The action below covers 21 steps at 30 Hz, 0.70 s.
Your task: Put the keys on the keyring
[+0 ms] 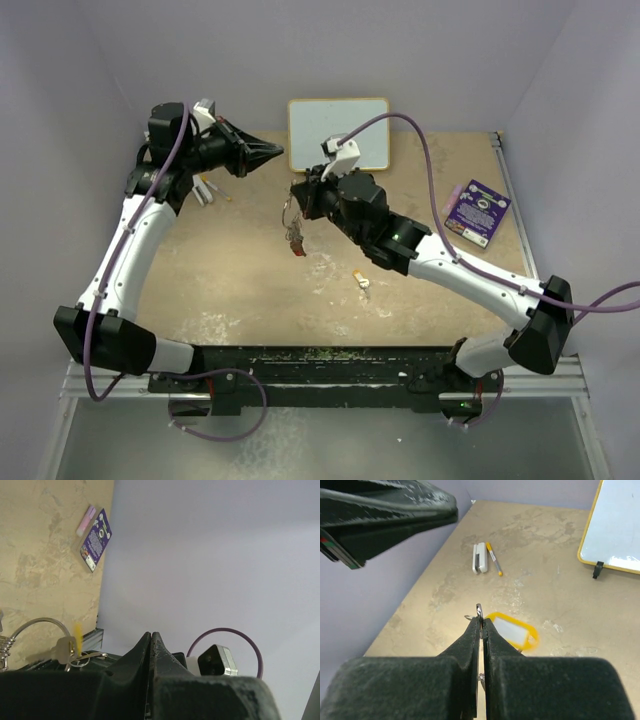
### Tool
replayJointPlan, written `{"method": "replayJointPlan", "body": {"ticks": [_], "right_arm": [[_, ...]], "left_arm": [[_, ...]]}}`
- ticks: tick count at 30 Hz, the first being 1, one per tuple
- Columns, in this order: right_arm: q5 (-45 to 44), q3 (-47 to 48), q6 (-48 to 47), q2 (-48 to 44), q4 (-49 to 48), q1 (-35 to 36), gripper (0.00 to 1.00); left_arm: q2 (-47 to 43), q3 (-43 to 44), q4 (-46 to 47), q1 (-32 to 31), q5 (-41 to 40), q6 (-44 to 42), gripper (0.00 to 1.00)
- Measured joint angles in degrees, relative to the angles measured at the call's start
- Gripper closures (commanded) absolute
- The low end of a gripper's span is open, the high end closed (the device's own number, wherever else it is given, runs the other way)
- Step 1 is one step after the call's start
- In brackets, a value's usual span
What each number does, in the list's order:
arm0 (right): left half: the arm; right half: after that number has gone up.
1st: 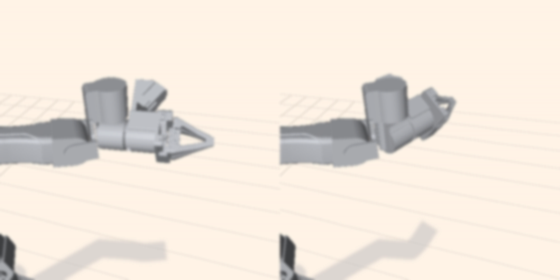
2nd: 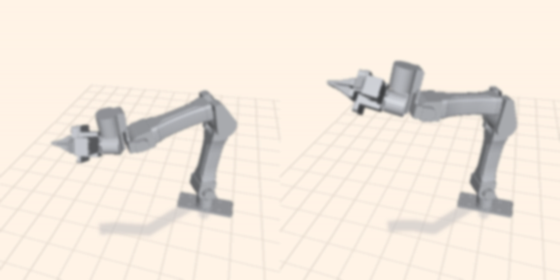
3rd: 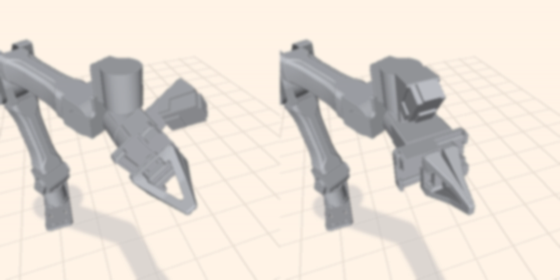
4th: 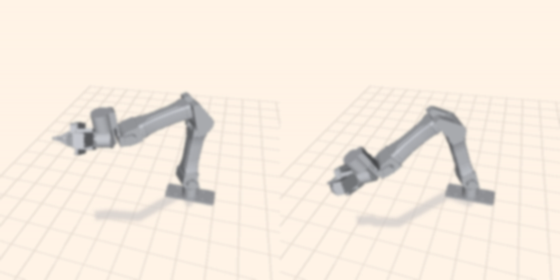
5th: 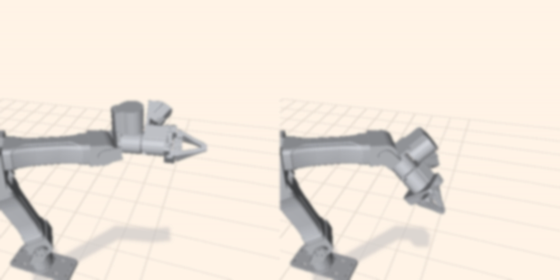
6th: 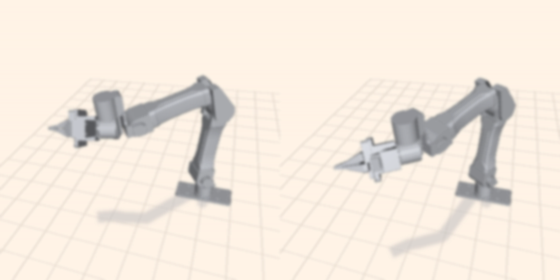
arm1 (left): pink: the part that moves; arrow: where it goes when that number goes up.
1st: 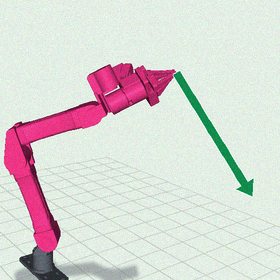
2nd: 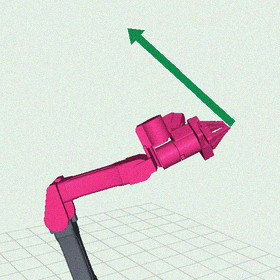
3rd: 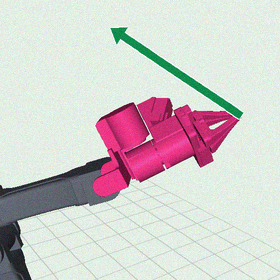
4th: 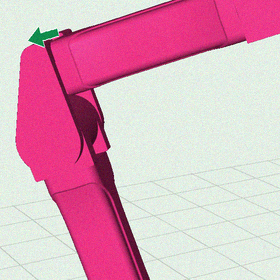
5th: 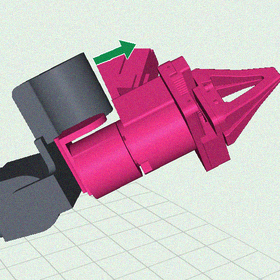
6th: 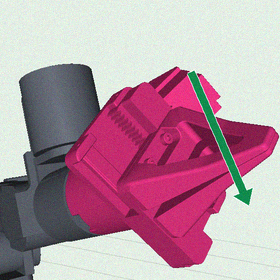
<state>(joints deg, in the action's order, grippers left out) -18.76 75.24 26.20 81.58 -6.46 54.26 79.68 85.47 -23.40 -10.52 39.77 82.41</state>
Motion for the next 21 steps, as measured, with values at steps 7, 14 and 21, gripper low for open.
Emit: {"method": "replayJointPlan", "body": {"ticks": [7, 14, 21], "right_arm": [[-0.02, -0.07, 0.00, -0.13, 2.51, 0.07, 1.00], [-2.43, 0.09, 2.29, -2.34, 11.82, -0.07, 1.00], [-3.63, 2.36, 10.82, -5.90, 29.94, -7.58, 1.00]], "left_arm": [[-0.92, -1.07, 2.16, 0.00, -0.17, -0.57, 0.87], [-0.04, -6.03, 2.64, -0.02, -0.57, -5.29, 0.68], [7.43, -4.85, -0.68, -3.85, -5.07, -24.85, 0.52]]}}
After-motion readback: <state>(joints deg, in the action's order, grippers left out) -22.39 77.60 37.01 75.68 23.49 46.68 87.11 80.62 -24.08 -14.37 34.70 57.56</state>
